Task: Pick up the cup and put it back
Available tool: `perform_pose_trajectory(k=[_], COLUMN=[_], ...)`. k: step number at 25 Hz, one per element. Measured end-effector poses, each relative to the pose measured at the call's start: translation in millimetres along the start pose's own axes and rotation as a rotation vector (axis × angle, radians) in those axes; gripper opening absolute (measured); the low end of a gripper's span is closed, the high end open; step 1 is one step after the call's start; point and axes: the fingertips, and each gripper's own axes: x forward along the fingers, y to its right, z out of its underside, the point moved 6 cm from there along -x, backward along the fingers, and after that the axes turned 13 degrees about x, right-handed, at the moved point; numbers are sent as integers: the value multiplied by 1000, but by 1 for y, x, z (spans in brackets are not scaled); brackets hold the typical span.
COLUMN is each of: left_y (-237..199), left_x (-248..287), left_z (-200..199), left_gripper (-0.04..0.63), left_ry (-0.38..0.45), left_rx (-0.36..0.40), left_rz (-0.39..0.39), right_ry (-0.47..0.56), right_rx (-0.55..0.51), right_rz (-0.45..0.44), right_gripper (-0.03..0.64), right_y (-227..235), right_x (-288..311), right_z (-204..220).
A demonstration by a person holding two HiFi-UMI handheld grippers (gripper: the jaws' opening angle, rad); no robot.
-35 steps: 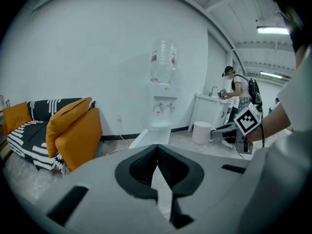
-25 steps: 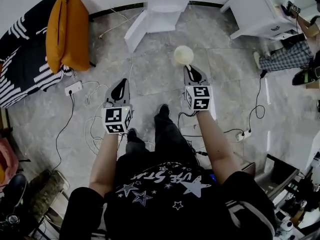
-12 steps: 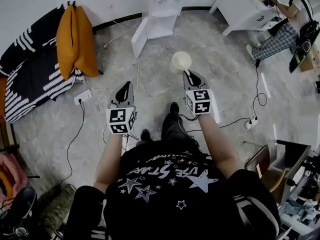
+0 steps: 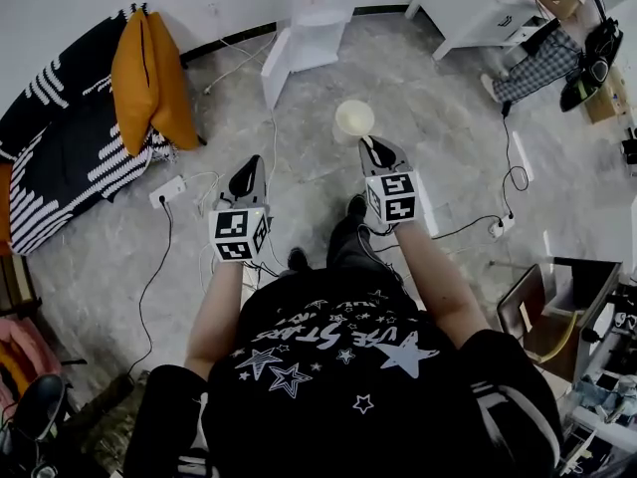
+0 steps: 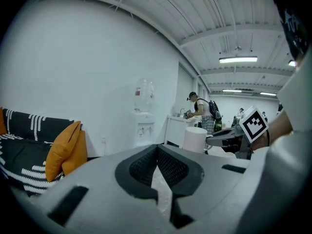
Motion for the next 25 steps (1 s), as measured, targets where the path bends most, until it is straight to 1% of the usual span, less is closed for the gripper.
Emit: perform_pose_trajectory(k=[3,8,11,15,18,20,25], left_y=[-1,1,6,15,25,35,60], left_x=[-2,6,21,53,87,118,204], left_z=[-1,3,0,-5,-6,-7,3], left_gripper=[9,9,9,9,9,9,9], left_ry=[4,-22,-29,-49,-77,-101,-223], left_rx=[-5,4,10,20,34,41,57], left_rz=[2,12,10,14,21,19,-2], right_ry=[1,5,2,2,-4,-14,-76], right_rx=[-4,1,4,33,50,49,27], right_rz=[5,11,12,15,6,-5,-43], right_gripper=[44,44,44,44,44,44,44], right_y=[0,9,26,57,86,114,198], right_x=[-2,5,15,33,52,68,110], right_z=[-1,-6,-9,-13,-15,-17,-15])
